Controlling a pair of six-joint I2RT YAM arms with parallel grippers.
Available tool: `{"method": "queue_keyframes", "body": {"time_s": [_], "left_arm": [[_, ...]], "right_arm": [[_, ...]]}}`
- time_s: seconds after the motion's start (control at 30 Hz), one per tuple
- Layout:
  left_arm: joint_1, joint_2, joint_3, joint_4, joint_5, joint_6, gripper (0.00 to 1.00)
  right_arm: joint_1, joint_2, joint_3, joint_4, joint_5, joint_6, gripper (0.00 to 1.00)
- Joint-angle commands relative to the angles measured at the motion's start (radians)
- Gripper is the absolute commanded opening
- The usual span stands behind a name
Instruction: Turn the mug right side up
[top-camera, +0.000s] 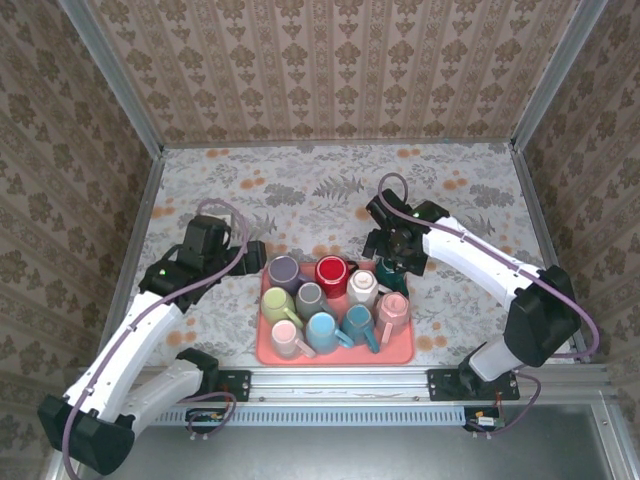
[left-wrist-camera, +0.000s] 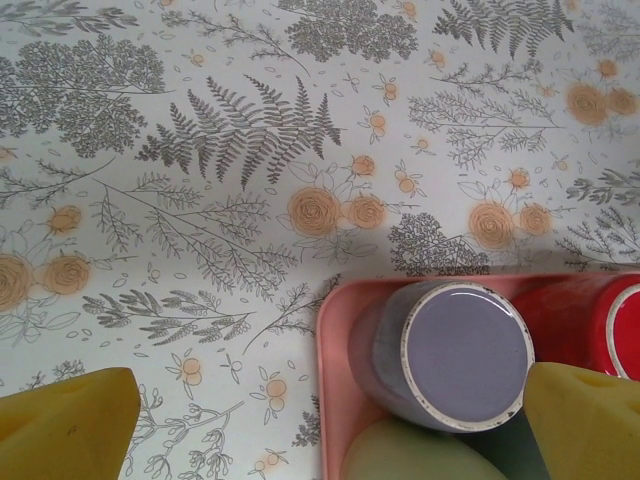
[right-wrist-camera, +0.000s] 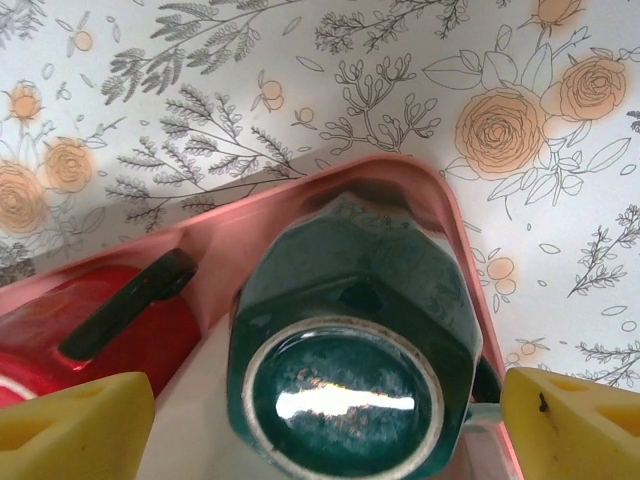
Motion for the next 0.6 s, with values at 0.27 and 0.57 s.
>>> {"method": "queue_keyframes", "body": {"time_s": [0.27, 0.57], "left_arm": [[-0.001, -0.041, -0.006, -0.033, -0.150, -0.006, 1.00], [0.004, -0.074, -0.003, -0.061, -0.270, -0.008, 1.00]], "right_arm": [[-0.014, 0.042, -0.078, 0.074, -0.004, 0.065, 0.88], [-0.028, 0.078, -0.103, 0.127, -0.015, 0.053, 0.74]]}}
